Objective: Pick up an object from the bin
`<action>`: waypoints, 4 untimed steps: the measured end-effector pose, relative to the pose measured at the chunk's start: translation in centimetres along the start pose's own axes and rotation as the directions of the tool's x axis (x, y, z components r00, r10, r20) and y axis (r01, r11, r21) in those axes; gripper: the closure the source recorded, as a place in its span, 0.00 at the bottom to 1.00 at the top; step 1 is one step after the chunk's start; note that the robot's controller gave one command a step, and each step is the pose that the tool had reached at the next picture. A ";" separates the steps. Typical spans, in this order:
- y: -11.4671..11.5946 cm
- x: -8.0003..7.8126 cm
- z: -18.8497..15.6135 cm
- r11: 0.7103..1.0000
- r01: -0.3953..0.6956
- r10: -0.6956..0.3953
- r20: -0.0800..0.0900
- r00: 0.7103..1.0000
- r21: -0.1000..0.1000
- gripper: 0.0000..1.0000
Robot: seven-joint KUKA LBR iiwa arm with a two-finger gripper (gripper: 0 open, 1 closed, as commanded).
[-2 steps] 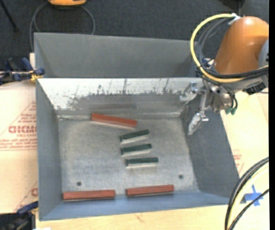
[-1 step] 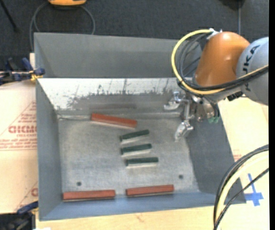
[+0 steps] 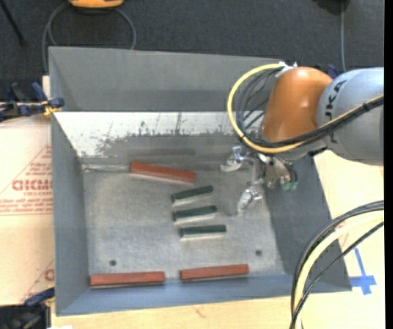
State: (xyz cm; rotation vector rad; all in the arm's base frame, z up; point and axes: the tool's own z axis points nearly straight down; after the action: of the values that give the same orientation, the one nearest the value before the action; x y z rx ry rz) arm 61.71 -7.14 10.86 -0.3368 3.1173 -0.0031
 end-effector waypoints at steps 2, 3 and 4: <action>1.4 -2.4 2.3 1.000 -0.004 0.004 0.001 1.000 -0.002 0.00; 3.0 -2.1 0.4 0.995 0.100 -0.100 -0.005 0.995 -0.006 0.00; 7.2 3.1 2.5 0.989 0.145 -0.146 0.029 0.989 0.017 1.00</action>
Offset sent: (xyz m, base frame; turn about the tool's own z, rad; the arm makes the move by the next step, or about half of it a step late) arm -0.0141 0.0705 -0.0337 0.0374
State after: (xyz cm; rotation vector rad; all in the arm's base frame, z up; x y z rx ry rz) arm 57.20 -0.74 8.37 -0.5579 3.0530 -0.0220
